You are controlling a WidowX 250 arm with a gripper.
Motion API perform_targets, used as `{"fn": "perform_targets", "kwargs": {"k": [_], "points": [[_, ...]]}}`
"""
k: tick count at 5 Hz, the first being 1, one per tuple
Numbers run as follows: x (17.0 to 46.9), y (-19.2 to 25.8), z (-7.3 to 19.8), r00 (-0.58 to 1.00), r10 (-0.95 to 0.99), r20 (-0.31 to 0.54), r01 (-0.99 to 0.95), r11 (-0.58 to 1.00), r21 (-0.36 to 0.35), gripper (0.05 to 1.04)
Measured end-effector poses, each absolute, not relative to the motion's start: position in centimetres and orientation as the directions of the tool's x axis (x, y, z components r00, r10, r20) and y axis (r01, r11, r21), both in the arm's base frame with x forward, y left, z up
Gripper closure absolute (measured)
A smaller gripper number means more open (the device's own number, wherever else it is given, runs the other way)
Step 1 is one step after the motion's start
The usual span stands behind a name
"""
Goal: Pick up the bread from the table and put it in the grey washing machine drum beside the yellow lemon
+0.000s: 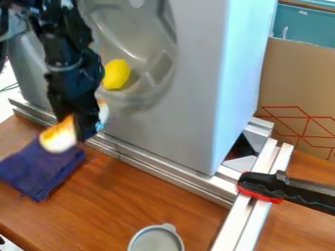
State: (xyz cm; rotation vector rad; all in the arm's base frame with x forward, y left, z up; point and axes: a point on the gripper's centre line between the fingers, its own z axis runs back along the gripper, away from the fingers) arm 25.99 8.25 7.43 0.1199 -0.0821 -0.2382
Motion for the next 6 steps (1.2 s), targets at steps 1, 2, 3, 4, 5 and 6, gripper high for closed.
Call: {"fn": "perform_targets", "kwargs": {"k": [1, 2, 3, 4, 5, 6], "points": [[26.8, 8.8, 10.3, 0.969, -0.222, 0.111, 0.203, 0.966, 0.162, 0.385], [27.5, 9.5, 11.7, 0.966, -0.219, 0.141, 0.191, 0.963, 0.188, 0.385], [28.1, 10.9, 12.8, 0.964, -0.215, 0.159, 0.175, 0.956, 0.234, 0.385], [28.7, 12.3, 12.9, 0.968, -0.183, 0.170, 0.137, 0.959, 0.249, 0.385], [30.1, 13.3, 11.7, 0.971, -0.169, 0.169, 0.128, 0.965, 0.230, 0.385], [31.9, 14.3, 11.0, 0.975, -0.102, 0.197, 0.053, 0.970, 0.239, 0.385]]}}
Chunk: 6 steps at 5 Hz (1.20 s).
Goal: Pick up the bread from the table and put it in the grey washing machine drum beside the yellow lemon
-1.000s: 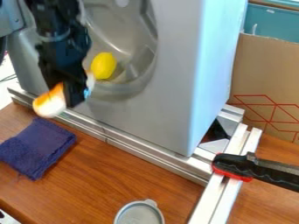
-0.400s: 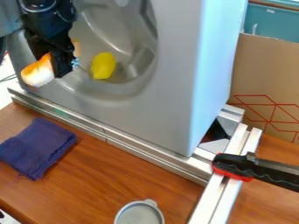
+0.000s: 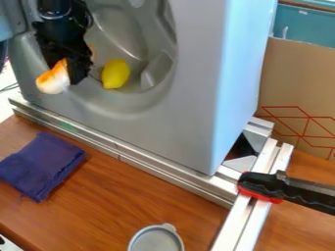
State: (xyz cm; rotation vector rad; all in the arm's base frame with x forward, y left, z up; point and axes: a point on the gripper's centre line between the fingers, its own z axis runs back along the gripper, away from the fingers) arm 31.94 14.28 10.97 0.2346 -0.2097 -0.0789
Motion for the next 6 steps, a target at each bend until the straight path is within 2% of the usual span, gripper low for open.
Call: {"fn": "perform_targets", "kwargs": {"k": [2, 4, 5, 6], "points": [[35.6, 15.3, 10.9, 0.977, -0.029, 0.209, -0.013, 0.980, 0.196, 0.386], [37.6, 15.7, 10.1, 0.977, 0.014, 0.213, -0.051, 0.984, 0.169, 0.386], [38.4, 15.6, 9.8, 0.979, 0.018, 0.201, -0.054, 0.983, 0.175, 0.340], [38.3, 15.7, 9.8, 0.979, 0.041, 0.202, -0.077, 0.982, 0.172, 0.140]]}}
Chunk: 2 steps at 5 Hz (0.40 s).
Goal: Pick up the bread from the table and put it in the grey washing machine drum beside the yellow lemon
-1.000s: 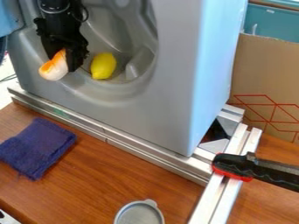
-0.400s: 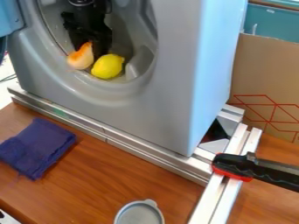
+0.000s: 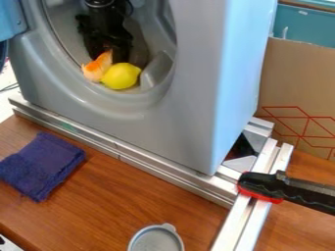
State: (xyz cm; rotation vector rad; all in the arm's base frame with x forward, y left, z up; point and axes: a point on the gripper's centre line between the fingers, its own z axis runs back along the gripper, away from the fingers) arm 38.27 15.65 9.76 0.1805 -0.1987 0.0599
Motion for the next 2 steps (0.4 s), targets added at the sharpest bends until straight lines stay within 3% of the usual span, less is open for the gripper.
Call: {"fn": "perform_targets", "kwargs": {"k": [2], "points": [[37.13, 15.69, 9.97, 0.969, 0.081, 0.235, -0.121, 0.979, 0.161, 0.109]]}}
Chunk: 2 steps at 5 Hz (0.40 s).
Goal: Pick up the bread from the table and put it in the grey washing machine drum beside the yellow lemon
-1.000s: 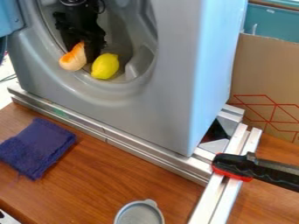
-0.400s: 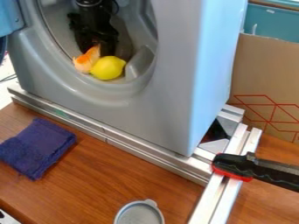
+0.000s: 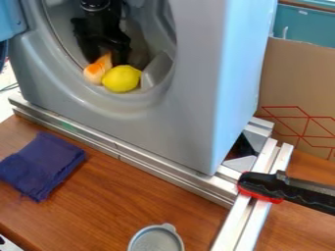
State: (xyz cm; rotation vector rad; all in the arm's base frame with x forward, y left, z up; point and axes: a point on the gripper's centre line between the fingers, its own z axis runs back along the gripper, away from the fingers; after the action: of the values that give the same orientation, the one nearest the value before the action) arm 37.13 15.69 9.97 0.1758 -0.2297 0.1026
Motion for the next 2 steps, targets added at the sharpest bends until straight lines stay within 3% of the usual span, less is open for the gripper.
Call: {"fn": "perform_targets", "kwargs": {"k": [2], "points": [[34.1, 17.9, 12.0, 0.938, 0.185, 0.295, -0.229, 0.966, 0.122, 0.096]]}}
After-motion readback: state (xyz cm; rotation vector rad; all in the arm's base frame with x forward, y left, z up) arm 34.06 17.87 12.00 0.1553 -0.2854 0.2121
